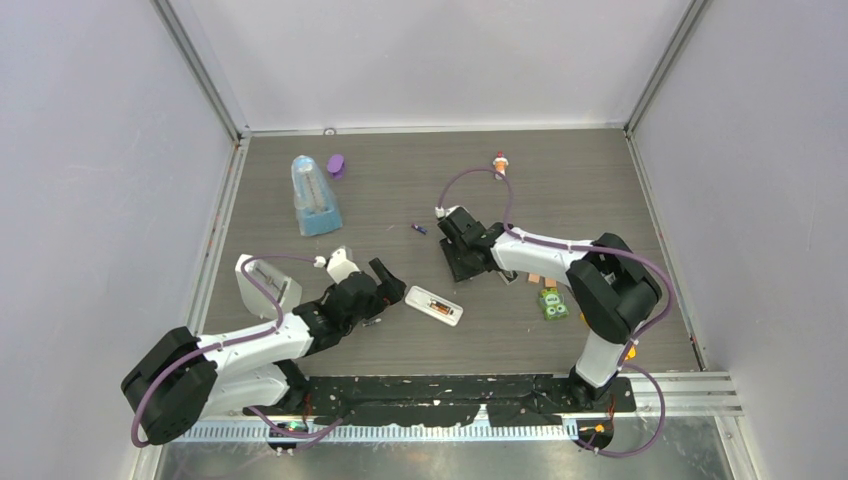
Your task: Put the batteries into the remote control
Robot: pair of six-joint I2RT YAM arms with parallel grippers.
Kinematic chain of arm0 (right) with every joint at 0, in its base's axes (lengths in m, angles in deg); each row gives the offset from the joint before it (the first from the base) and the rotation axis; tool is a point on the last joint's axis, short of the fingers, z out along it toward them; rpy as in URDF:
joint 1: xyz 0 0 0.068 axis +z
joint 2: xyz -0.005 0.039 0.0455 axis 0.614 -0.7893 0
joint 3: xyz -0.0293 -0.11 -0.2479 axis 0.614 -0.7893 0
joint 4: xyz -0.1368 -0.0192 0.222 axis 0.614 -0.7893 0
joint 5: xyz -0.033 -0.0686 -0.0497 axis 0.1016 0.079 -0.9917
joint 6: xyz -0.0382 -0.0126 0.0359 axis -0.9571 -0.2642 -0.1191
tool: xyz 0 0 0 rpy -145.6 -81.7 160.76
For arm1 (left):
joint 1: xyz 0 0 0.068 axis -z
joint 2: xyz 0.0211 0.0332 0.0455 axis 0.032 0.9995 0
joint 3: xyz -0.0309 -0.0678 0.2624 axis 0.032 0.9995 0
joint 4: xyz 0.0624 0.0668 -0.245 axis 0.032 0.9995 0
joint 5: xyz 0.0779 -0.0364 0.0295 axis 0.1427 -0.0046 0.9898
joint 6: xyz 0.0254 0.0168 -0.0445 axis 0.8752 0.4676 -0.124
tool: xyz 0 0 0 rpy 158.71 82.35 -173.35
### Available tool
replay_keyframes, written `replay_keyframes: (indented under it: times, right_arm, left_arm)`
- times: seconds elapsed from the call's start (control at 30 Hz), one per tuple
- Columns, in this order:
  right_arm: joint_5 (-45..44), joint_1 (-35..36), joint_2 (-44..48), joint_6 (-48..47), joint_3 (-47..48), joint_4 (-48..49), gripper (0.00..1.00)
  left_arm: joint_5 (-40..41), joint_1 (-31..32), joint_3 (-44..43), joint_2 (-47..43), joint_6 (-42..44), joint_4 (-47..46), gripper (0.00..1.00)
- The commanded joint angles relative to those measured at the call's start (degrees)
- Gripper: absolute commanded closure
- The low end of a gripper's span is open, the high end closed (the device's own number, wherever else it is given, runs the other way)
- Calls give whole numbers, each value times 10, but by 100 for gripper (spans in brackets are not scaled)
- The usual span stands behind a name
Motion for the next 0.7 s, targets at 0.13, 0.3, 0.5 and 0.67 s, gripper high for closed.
replay_keyframes:
  times: [0.13,0.3,0.5,0.67]
  right_arm:
    - [13,1,39,-7,-9,-14,63]
    - [19,1,28,-11,-9,-18,66]
    - [16,0,12,-13,0,-23,72]
    - [14,0,3,-13,-1,-24,75]
  left_arm:
    - [6,1,-14,-3,11,-18,0]
    - [3,1,-15,0,11,-20,0]
    - [0,1,-17,3,11,-21,0]
    - [-1,0,-17,5,11,-21,0]
